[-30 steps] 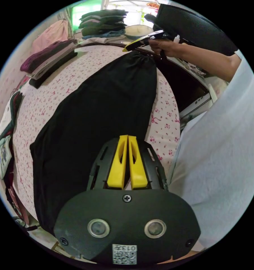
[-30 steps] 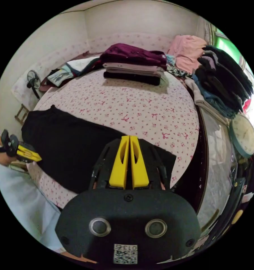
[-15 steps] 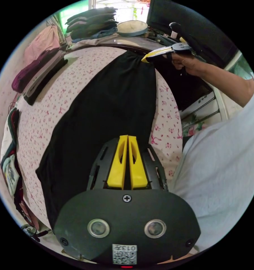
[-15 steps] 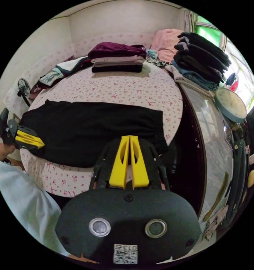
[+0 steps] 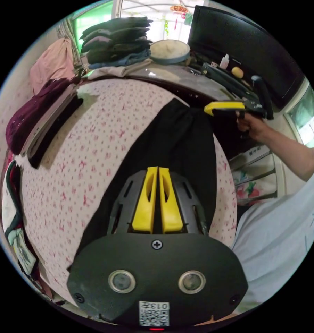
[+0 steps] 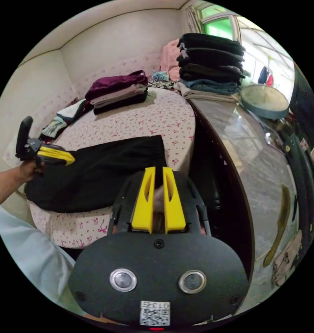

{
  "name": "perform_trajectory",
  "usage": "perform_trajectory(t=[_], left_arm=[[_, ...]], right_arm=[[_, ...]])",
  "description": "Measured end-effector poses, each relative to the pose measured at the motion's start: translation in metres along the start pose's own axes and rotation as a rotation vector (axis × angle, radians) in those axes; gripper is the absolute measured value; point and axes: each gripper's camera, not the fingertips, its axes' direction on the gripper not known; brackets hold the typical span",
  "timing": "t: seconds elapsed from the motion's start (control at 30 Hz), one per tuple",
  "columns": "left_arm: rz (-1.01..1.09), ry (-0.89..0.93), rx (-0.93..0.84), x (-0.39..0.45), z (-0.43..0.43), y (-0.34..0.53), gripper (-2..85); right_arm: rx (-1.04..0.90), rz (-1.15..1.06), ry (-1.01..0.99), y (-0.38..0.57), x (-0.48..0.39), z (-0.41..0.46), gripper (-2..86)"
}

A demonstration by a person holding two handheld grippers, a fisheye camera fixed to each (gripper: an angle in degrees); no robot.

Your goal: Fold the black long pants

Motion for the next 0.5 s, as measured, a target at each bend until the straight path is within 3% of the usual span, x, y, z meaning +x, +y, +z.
perform_trajectory(t=[0.23, 0.5], left_arm=[[0.167, 0.118, 0.030, -0.006, 0.016, -0.121, 10.8], [0.307, 0.217, -0.159, -0.010, 0.060, -0.193, 11.0]], right_arm=[[0.031, 0.113, -0.156, 0.021, 0.044, 0.010, 11.2], [0.010, 0.093, -0.202, 0.024, 0.058, 0.028, 9.4]])
